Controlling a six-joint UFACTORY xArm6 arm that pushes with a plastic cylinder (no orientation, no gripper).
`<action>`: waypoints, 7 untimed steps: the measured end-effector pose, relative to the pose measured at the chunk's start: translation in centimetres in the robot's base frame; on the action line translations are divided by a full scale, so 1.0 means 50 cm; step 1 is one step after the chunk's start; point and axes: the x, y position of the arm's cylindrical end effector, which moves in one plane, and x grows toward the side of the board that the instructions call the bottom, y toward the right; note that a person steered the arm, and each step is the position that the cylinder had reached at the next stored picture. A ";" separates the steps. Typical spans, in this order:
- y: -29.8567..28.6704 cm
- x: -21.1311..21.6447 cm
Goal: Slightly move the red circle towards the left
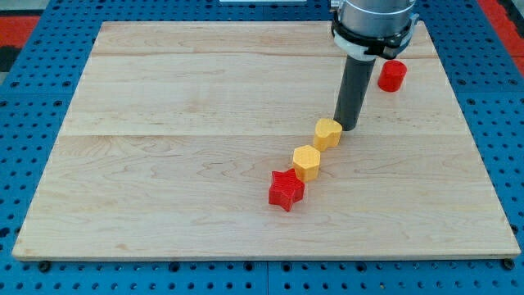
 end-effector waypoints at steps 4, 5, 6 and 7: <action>0.194 -0.018; 0.299 -0.023; 0.342 -0.096; 0.298 -0.186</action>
